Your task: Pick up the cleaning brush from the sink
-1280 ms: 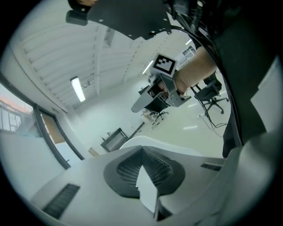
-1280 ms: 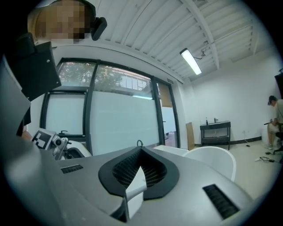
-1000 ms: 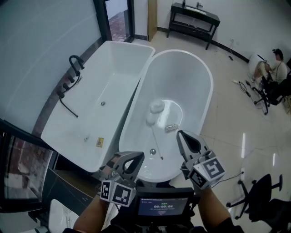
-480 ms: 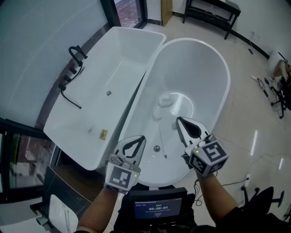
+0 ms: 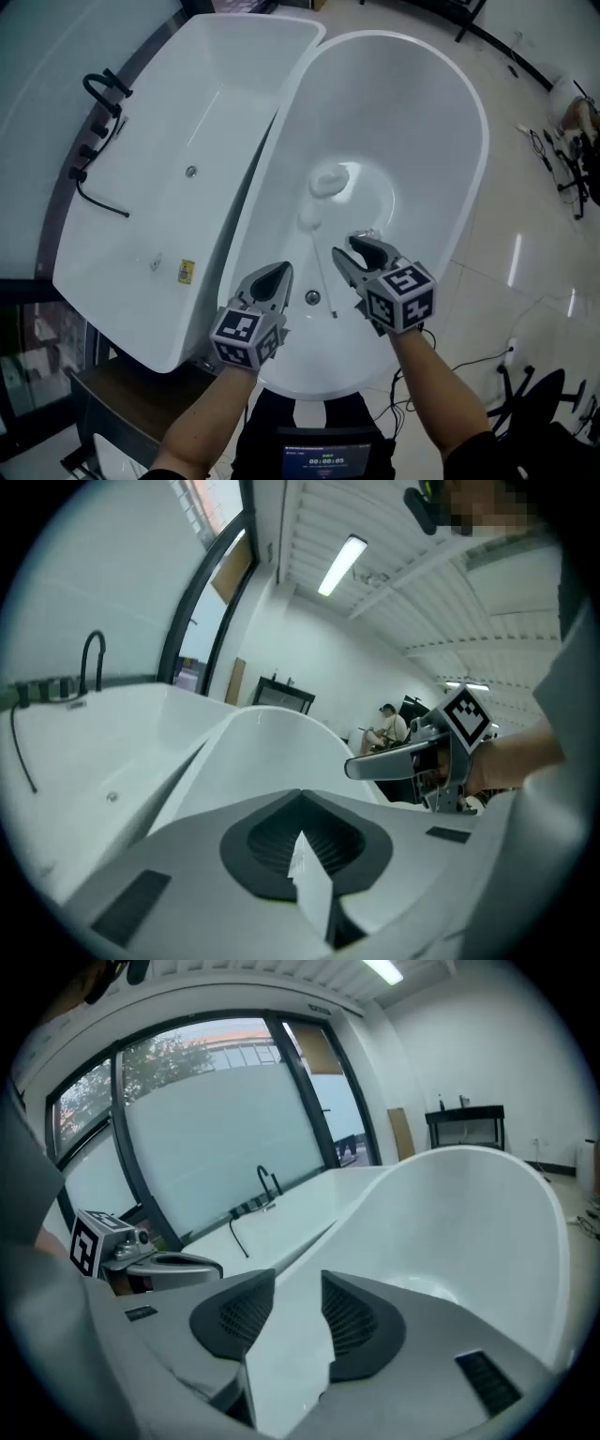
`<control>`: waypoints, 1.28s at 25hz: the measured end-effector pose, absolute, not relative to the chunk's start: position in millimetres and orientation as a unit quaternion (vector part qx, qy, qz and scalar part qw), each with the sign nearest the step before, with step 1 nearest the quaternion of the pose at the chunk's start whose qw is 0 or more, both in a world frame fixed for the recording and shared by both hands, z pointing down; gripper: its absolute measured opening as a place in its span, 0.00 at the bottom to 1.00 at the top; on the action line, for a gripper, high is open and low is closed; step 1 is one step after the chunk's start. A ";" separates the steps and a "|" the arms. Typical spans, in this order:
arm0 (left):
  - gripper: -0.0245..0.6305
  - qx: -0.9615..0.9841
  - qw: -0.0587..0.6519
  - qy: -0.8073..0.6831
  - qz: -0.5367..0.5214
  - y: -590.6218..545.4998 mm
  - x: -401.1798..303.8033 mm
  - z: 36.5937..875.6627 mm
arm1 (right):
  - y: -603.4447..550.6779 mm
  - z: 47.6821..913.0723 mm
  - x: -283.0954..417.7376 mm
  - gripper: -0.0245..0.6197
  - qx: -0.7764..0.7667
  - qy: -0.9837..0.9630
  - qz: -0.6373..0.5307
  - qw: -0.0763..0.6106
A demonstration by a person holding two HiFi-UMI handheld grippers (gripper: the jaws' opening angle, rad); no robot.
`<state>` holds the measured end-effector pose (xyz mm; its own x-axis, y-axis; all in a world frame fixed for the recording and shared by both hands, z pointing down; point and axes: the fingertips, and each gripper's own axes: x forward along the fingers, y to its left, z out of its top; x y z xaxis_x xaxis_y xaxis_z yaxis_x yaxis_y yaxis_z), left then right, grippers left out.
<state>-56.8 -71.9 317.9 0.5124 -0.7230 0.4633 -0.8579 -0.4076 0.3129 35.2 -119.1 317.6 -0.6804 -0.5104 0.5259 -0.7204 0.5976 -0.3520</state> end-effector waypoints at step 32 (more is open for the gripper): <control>0.18 0.664 0.514 -0.448 0.308 -57.7 -45.1 1006.7 | -48.6 1069.0 55.5 0.35 0.312 -0.708 0.426 0.469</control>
